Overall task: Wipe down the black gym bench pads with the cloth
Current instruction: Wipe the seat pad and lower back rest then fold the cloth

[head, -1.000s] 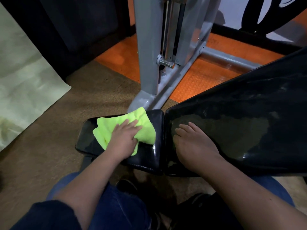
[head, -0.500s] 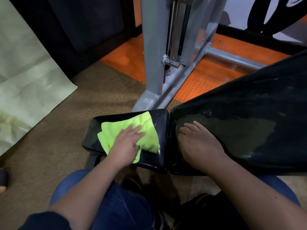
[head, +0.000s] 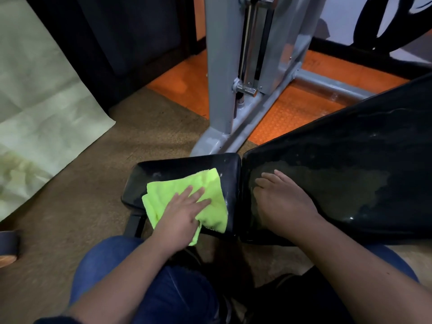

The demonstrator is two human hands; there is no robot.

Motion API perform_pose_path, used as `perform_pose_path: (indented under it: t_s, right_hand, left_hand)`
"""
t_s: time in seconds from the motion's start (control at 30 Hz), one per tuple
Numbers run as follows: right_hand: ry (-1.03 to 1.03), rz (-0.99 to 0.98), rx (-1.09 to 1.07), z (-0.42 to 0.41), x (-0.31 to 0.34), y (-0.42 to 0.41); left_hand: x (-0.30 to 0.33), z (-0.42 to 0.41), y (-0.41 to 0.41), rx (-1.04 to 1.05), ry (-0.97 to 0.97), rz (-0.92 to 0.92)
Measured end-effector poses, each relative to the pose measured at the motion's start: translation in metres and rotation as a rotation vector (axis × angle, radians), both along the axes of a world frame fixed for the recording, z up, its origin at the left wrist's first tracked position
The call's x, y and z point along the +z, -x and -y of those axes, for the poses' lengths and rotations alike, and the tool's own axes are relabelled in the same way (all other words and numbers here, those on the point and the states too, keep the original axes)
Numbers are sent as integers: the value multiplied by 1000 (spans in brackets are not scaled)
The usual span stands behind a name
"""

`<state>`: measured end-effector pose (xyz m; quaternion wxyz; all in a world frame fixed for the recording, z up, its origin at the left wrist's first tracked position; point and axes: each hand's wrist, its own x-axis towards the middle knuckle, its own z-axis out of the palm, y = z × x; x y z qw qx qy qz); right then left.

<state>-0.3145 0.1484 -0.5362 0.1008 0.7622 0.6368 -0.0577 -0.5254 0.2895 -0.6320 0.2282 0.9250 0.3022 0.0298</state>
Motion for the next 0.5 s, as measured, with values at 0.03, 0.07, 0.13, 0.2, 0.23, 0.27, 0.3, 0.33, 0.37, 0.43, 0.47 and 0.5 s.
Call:
perform_pose_path:
  t_s: [0.03, 0.07, 0.13, 0.2, 0.23, 0.27, 0.3, 0.33, 0.37, 0.43, 0.47, 0.5]
  right_hand:
    - [-8, -1, -2, 0, 0, 0]
    - [-15, -2, -1, -1, 0, 0]
    - [-19, 3, 7, 0, 0, -1]
    - [-9, 2, 13, 1, -1, -2]
    - [0, -2, 15, 1, -1, -2]
    - [3, -8, 15, 1, -1, -2]
    - [-2, -12, 15, 1, -1, -2]
    - [-9, -11, 17, 0, 0, -2]
    - [-13, -8, 19, 0, 0, -2]
    - [-10, -2, 24, 0, 0, -2]
    - [-3, -4, 26, 0, -1, -2]
    - [5, -8, 25, 0, -1, -3]
  left_hand:
    - [2, -2, -2, 44, 0, 10]
    - [5, 1, -7, 85, -2, 16]
    - [7, 15, -11, 80, -10, 0]
    - [2, 21, 3, -3, -35, -36]
    - [2, 16, 11, -7, -22, -57]
    - [2, 6, 15, 25, -14, -67]
    - [3, -1, 14, 78, -18, -56]
    - [5, -2, 9, 128, -22, -36]
    - [6, 2, 4, 152, -22, -32]
    - [2, 18, 8, 79, -48, -58]
    - [-2, 23, 18, 29, -67, -79]
    - [-4, 25, 29, 11, -58, -93]
